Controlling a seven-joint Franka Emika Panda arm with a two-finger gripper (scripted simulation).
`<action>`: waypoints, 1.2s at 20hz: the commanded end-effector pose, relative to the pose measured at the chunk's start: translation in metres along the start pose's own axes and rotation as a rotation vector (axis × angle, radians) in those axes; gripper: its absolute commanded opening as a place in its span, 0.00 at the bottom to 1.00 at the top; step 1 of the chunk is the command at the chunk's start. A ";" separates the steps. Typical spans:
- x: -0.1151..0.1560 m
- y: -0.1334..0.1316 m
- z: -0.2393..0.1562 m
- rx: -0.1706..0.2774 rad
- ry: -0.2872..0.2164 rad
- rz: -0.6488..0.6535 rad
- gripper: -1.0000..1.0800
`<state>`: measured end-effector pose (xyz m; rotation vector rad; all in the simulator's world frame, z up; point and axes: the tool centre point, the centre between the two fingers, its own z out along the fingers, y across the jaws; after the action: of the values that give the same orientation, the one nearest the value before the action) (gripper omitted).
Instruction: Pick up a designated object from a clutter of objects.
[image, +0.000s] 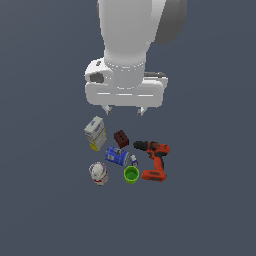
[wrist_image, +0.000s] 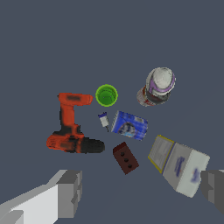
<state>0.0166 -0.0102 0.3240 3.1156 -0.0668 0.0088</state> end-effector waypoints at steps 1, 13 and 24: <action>0.009 0.005 0.007 0.005 -0.001 0.029 0.96; 0.076 0.051 0.073 0.027 -0.008 0.258 0.96; 0.111 0.086 0.128 0.025 -0.011 0.407 0.96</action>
<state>0.1211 -0.1008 0.2044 3.0692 -0.6789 -0.0019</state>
